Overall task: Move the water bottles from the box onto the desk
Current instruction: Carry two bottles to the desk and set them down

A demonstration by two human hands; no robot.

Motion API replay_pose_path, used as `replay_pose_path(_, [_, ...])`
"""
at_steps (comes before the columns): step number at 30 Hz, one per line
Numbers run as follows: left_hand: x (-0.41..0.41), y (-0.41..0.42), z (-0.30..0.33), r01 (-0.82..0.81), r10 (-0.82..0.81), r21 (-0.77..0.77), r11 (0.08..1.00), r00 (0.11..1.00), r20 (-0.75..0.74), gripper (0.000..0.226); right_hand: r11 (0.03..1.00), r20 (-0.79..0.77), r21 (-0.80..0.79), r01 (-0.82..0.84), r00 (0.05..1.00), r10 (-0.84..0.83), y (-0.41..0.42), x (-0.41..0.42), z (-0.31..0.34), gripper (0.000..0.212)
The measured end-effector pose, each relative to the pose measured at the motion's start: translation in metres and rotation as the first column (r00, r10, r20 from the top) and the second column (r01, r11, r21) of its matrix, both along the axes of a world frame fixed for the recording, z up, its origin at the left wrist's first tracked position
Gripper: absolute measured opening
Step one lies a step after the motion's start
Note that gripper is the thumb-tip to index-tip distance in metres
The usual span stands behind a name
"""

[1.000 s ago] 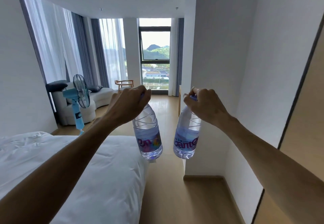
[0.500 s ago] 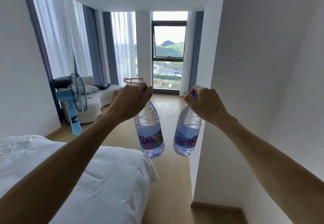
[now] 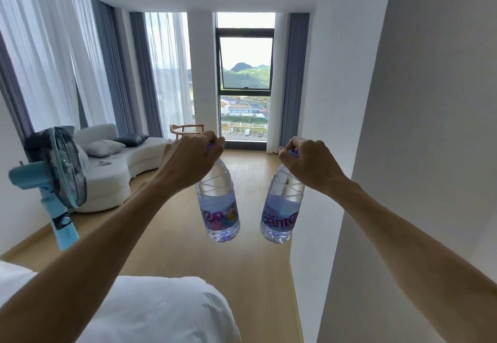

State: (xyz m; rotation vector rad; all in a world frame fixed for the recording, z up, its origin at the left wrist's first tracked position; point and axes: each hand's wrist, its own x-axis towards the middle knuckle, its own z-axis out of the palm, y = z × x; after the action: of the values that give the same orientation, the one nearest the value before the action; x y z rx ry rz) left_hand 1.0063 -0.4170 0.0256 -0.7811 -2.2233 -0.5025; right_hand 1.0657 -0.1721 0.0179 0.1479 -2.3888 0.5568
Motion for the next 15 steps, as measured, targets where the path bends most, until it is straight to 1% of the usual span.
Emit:
replay_pose_path(6, [-0.119,0.032,-0.011,-0.028,0.027,0.03,0.999,0.999,0.037,0.039,0.999,-0.002,-0.017,0.027,1.0,-0.027,0.033,-0.124,-0.012,0.028])
replay_pose_path(10, [-0.192,0.06,-0.017,-0.036,0.035,0.007,0.999,0.999,0.039,0.038,0.999,0.009,-0.042,-0.023,1.0,0.024,0.057,-0.214,-0.018,0.025])
replay_pose_path(13, [-0.247,0.083,-0.012,-0.064,0.065,-0.048,0.997,0.997,0.03,0.037,0.996,0.011,-0.047,-0.078,0.997,0.079,0.076,-0.282,-0.012,0.024])
replay_pose_path(15, [-0.284,0.095,-0.005,-0.088,0.091,-0.078,0.993,0.995,0.038,0.036,0.992,0.038,-0.035,-0.118,0.992,0.119,0.088,-0.323,-0.004,0.025])
